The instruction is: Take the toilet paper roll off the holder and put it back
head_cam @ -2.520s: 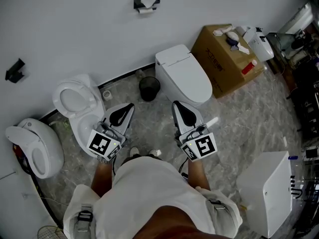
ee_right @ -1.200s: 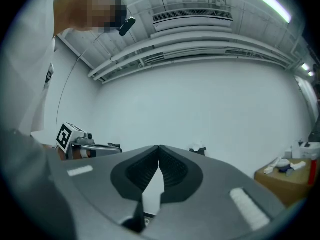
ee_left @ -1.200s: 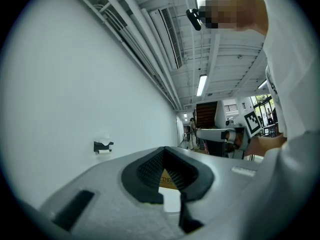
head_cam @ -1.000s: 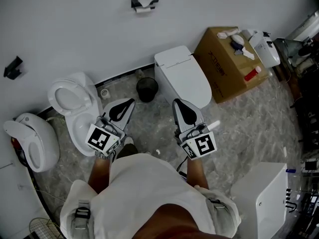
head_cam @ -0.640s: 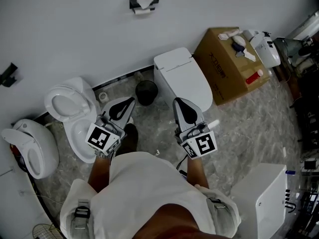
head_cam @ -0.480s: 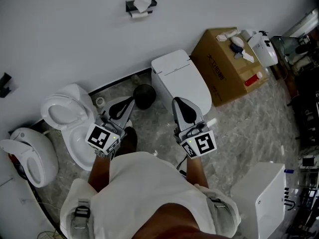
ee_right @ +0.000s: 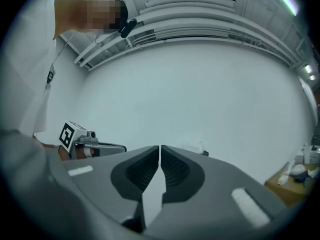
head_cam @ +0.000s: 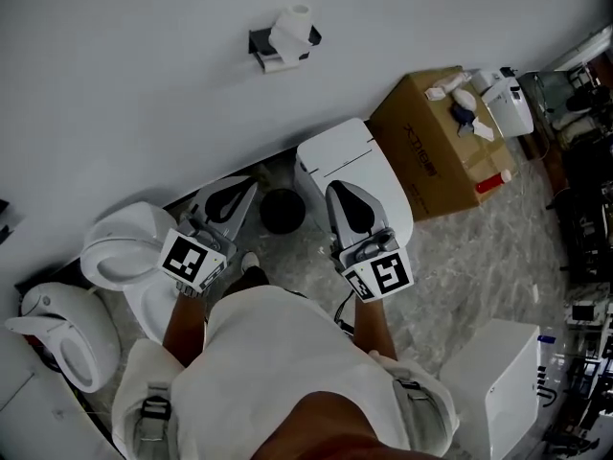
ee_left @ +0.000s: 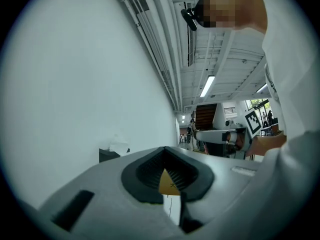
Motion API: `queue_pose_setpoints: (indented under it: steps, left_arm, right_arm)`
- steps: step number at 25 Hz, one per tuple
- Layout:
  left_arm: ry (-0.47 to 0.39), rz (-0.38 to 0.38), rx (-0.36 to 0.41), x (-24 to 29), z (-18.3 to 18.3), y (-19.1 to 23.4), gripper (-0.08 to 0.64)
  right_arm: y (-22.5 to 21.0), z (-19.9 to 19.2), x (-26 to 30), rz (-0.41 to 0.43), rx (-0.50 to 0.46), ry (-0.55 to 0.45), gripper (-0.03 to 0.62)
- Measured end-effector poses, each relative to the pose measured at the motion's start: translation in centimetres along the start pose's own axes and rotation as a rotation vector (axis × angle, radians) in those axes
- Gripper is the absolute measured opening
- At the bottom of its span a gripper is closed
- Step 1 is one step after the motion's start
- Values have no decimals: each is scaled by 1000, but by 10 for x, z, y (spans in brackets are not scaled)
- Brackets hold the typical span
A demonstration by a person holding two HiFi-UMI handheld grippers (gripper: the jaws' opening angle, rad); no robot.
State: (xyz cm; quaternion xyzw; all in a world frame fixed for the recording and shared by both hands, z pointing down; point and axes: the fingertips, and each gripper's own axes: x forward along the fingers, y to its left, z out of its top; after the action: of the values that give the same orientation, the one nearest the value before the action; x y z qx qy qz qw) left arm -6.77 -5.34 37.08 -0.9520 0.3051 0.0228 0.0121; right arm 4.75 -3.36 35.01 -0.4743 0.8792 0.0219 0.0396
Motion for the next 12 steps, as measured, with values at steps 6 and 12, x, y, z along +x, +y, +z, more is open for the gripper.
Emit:
queue_pose_setpoints:
  steps: [6, 12]
  left_arm:
    - [19, -11, -16, 33, -5, 36, 0]
    - [16, 31, -24, 65, -4, 46, 0]
  right_arm:
    - [-28, -9, 43, 8, 20, 22, 14]
    - [-62, -11, 64, 62, 31, 24, 15]
